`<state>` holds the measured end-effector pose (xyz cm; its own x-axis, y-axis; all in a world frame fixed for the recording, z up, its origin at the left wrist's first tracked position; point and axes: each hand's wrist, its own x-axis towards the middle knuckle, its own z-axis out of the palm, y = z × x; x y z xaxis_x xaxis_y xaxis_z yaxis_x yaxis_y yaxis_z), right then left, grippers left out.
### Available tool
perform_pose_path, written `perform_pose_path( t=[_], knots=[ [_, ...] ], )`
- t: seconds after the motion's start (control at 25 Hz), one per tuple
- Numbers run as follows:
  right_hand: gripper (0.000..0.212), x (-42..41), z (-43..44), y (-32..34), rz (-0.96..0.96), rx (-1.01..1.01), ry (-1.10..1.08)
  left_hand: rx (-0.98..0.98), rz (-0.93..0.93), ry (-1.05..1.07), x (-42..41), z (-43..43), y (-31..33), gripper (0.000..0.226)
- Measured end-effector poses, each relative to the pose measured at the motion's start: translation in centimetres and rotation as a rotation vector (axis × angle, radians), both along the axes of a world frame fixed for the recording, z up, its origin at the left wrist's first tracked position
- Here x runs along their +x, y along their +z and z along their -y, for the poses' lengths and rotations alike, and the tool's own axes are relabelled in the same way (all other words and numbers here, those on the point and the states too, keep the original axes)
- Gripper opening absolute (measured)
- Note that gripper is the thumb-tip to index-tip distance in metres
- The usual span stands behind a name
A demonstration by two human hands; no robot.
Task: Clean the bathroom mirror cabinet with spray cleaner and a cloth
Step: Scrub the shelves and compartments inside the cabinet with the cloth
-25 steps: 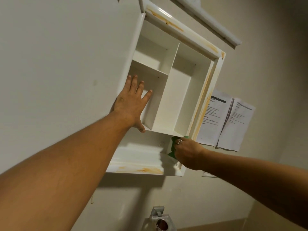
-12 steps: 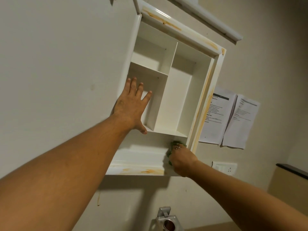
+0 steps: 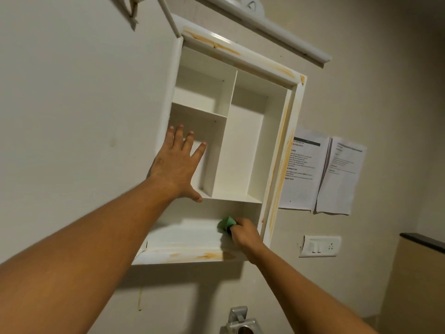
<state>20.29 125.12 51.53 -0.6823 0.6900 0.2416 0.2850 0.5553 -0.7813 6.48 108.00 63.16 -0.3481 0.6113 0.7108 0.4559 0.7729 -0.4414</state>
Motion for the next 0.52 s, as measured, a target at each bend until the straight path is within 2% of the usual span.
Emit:
perform_pose_path(
  t=[0.12, 0.2, 0.28, 0.4, 0.52],
  knots=[
    [0.018, -0.1, -0.2, 2.0, -0.316, -0.496, -0.048, -0.013, 0.01, 0.009, 0.3, 0.0, 0.4, 0.145],
    [0.014, -0.4, 0.0, 1.8, -0.551, -0.895, 0.014, -0.028, 0.021, 0.016, 0.5, 0.1, 0.4, 0.145],
    [0.016, -1.2, 0.4, 1.1, -0.748, -1.185, 0.072, -0.049, 0.023, 0.026, 0.6, 0.3, 0.5, 0.143],
    [0.021, -2.1, 0.4, 2.5, -1.043, -1.339, 0.107, -0.102, 0.003, 0.057, 0.7, 1.2, 0.8, 0.142],
    [0.033, -1.7, 0.8, 4.1, -1.145, -1.342, 0.119, -0.156, -0.079, 0.146, 1.1, 2.9, 1.5, 0.146]
  ],
)
